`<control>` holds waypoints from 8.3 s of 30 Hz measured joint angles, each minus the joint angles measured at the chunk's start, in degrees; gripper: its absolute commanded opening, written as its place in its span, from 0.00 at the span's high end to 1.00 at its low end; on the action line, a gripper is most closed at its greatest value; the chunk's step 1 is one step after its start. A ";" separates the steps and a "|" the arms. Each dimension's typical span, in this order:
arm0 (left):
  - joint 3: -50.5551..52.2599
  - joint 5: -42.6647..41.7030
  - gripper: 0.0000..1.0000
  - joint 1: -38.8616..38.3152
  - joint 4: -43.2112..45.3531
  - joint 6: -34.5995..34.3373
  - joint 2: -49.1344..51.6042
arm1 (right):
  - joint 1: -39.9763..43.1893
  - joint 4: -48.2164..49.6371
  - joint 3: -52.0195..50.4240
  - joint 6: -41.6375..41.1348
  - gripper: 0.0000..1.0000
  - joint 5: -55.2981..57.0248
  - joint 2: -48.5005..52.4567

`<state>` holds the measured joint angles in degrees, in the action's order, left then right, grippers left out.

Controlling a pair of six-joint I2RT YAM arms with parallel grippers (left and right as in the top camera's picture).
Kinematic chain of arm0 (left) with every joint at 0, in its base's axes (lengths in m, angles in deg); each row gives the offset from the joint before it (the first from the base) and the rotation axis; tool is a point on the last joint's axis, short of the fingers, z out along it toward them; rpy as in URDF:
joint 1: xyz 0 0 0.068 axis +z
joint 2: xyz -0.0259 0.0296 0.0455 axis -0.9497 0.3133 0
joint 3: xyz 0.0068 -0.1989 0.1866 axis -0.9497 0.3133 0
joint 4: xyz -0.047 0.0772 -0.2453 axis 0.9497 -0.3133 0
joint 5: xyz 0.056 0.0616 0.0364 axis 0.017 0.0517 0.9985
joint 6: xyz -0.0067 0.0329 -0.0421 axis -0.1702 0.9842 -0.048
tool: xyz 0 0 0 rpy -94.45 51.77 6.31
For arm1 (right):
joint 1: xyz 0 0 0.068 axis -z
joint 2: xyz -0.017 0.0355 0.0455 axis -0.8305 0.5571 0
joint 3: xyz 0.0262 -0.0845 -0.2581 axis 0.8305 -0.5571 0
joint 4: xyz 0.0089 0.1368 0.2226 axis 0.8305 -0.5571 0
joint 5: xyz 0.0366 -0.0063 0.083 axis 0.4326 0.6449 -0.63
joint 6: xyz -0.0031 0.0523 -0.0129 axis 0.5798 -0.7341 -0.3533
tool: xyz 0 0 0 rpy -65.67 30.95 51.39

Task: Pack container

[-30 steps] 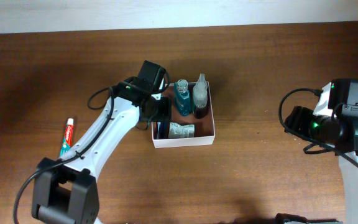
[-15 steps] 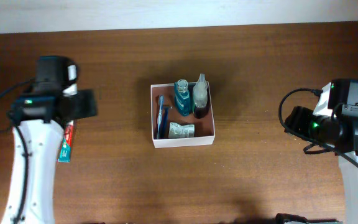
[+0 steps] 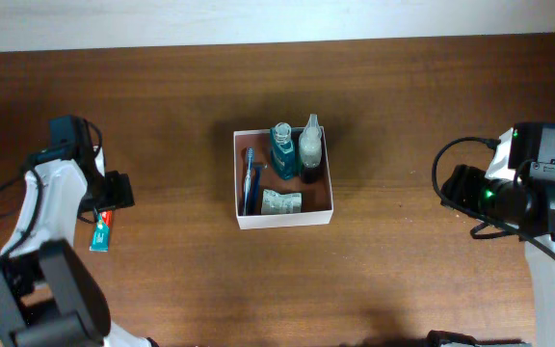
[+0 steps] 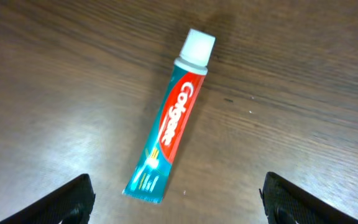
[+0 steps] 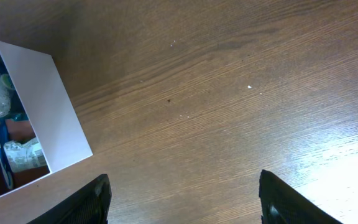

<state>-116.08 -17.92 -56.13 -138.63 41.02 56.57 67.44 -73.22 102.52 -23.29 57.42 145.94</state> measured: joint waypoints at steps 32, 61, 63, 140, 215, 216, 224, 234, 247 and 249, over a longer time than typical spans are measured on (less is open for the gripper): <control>-0.39 -5.46 0.74 0.15 2.34 1.92 10.54 | 0.00 -0.02 0.00 -0.04 0.31 0.00 0.00; -3.58 -12.76 0.99 -10.67 -4.57 -1.77 -4.61 | 0.00 0.00 0.00 -0.02 0.31 0.00 0.00; -4.15 -13.25 0.99 -15.54 -3.76 -2.78 -9.60 | 0.00 0.00 0.00 -0.04 0.31 0.00 0.00; 25.86 -6.88 0.00 -19.23 -0.63 -4.20 -77.02 | -15.41 15.98 -26.84 7.13 0.02 8.55 -46.99; 27.15 -6.91 0.01 -19.23 -1.53 -4.20 -77.20 | -15.41 66.29 -72.28 13.51 0.02 4.35 -67.38; 27.15 -6.88 0.01 -19.23 -1.66 -4.20 -77.20 | -15.41 66.29 -72.28 13.49 0.02 4.35 -67.38; 34.07 -6.91 0.01 -19.26 -2.78 -4.20 -83.19 | -15.41 66.34 -72.28 13.49 0.01 4.33 -67.41; 59.60 -6.91 0.01 -19.23 33.57 -4.20 -100.39 | -15.41 66.36 -72.28 13.49 0.02 4.11 -67.43; 69.79 -6.93 0.01 -19.23 46.82 -2.01 -100.78 | -15.41 66.38 -72.28 13.51 0.02 4.09 -67.41; 69.79 -6.95 0.01 -19.23 46.80 -1.77 -100.78 | -15.41 66.38 -72.28 13.49 0.02 4.09 -67.41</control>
<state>-46.29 -24.87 -75.36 -91.83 39.25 -44.21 52.03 -6.84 30.24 -9.80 61.50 78.53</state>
